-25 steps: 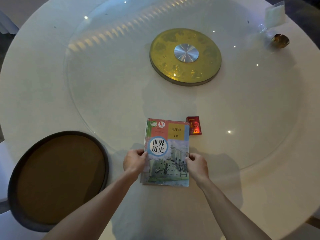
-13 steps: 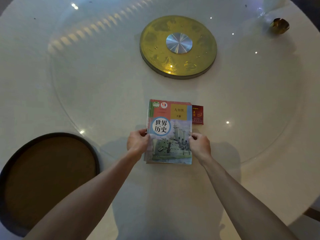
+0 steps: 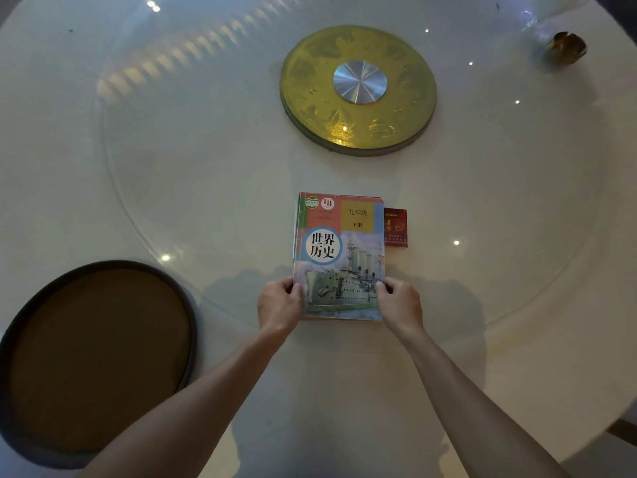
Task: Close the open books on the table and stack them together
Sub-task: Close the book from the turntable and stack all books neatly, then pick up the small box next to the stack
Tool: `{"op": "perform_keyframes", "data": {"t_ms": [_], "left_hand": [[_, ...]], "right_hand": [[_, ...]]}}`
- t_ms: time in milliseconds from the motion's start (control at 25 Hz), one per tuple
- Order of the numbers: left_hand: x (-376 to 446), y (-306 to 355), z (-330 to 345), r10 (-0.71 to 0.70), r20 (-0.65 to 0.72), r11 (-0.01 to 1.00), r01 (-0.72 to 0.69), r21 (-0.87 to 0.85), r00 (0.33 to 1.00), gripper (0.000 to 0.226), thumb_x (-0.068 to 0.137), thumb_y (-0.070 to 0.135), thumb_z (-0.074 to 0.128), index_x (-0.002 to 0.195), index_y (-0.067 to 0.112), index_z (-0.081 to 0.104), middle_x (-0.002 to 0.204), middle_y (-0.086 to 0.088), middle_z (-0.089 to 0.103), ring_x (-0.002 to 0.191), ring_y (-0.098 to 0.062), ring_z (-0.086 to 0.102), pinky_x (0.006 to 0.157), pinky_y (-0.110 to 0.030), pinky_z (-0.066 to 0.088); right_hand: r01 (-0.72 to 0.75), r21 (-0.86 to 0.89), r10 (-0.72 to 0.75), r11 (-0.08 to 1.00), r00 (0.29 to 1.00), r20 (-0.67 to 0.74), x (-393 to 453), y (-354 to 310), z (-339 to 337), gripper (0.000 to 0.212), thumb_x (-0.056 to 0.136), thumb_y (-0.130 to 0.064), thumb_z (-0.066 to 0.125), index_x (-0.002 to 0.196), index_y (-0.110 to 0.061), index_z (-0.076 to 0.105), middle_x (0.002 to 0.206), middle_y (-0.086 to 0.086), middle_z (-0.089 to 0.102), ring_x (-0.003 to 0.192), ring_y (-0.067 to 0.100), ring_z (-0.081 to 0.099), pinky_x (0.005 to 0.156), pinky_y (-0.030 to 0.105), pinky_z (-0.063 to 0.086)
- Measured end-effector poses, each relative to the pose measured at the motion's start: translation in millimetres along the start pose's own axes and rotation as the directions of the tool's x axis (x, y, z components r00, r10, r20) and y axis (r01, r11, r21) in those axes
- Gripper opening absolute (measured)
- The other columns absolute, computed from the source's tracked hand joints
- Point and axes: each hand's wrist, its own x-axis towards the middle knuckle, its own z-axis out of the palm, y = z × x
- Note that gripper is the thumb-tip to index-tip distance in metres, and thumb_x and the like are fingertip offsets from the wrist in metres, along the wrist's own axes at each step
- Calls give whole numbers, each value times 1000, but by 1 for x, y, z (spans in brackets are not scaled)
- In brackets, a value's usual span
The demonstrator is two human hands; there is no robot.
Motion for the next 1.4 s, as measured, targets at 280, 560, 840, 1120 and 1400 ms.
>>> {"op": "perform_keyframes", "data": {"t_ms": [280, 560, 840, 1120, 1400], "left_hand": [[-8, -3, -5, -5, 4, 996, 6, -89, 1000, 24, 87, 23, 69, 108, 24, 81, 87, 5, 81, 81, -13, 76, 74, -38, 63], [-3, -5, 0, 28, 4, 1000, -28, 1, 1000, 24, 84, 22, 70, 104, 21, 82, 84, 2, 81, 78, -17, 76, 72, -39, 62], [3, 56, 8, 229, -77, 973, -229, 12, 970, 58, 87, 24, 71, 141, 16, 53, 125, -4, 60, 112, -19, 59, 94, -35, 54], [35, 172, 53, 529, 231, 814, -565, 133, 817, 45, 96, 18, 64, 140, 14, 60, 142, -5, 62, 133, -22, 54, 112, -38, 42], [77, 216, 106, 461, 407, 530, -612, 587, 789, 31, 89, 4, 48, 116, 10, 63, 120, -10, 67, 113, -33, 52, 85, -41, 46]], "right_hand": [[24, 4, -24, 1000, 998, 61, 4, 12, 2, 29, 98, -22, 50, 71, -12, 54, 76, 9, 56, 64, 19, 47, 55, 32, 34], [28, -32, -26, 999, 997, 67, -5, 4, 3, 15, 98, -15, 50, 94, -9, 63, 102, 10, 55, 87, 27, 54, 69, 34, 41], [-26, 58, 22, 998, 997, 73, 26, -6, -33, 43, 97, -25, 59, 137, -9, 59, 120, 8, 68, 108, 26, 65, 93, 43, 55], [167, -100, -165, 981, 986, 35, 78, -11, -65, 57, 95, -26, 65, 148, -18, 47, 127, 9, 59, 116, 27, 59, 94, 42, 50], [6, 105, -9, 994, 1000, 23, 106, 3, -61, 49, 90, -43, 71, 130, -16, 62, 101, 6, 70, 95, 27, 67, 79, 42, 56]]}}
